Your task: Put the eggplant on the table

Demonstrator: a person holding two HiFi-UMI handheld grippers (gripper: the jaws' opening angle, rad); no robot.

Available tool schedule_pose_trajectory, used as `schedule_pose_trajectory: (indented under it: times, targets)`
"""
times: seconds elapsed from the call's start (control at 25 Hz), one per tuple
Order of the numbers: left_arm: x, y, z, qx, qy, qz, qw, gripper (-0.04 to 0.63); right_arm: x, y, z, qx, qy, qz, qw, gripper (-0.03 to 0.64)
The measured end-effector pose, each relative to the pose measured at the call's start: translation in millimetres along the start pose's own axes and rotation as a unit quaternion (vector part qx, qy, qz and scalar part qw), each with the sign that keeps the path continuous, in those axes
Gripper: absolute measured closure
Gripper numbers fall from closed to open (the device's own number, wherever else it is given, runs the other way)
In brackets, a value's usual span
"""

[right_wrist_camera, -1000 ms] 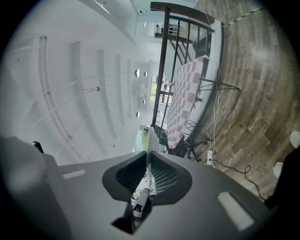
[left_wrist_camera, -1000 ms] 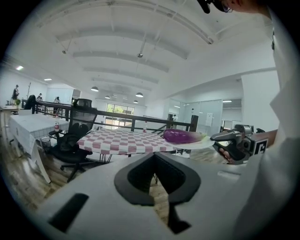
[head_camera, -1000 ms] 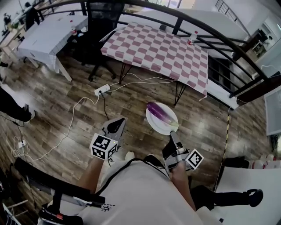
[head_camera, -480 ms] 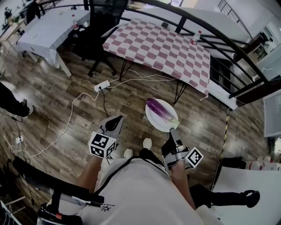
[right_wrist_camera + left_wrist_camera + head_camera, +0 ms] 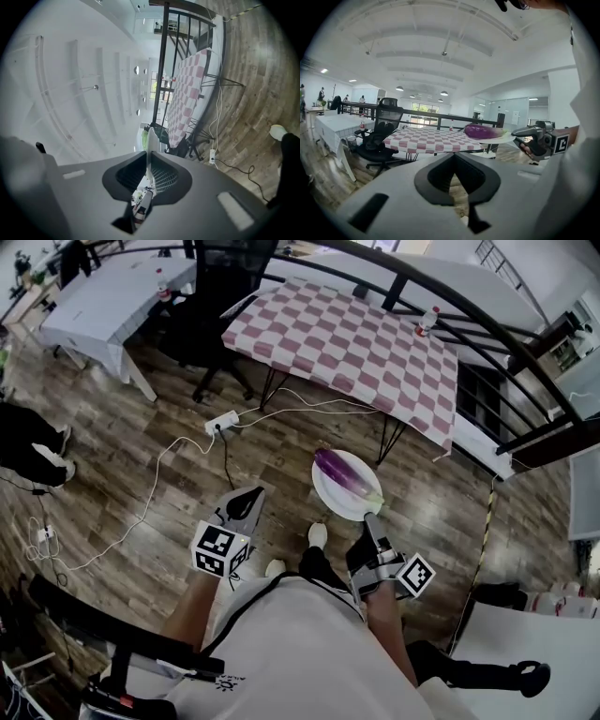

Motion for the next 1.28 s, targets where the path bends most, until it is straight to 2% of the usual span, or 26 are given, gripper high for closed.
schedule_pose_trajectory:
  times: [0.44,0.72,1.28]
  targets:
    - [83,0,40,0.005,-0.003,0.008,0.9999,0.591,53,-13,73,0.014,0.016,0.008,1.000,0.578]
    - [134,-5,77,0.007,-0.015,0.029,0.9994,0.591,91,-10,128,0.012,0.039,0.022,0.999,0.580]
    - [220,-31,102,-0.001,-0.018,0.074,0.9971,0.591,134,-36,229,0.015,0.090,0.022,0.996,0.578]
Point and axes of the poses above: the fingertips, and each gripper's own axes: x forward along the fingers, y to its left, z out of its top, the point moved 10 cm from there along -x, backward along the fingers, and after that the axes turned 3 degrees about z, right-handed, at the moved point
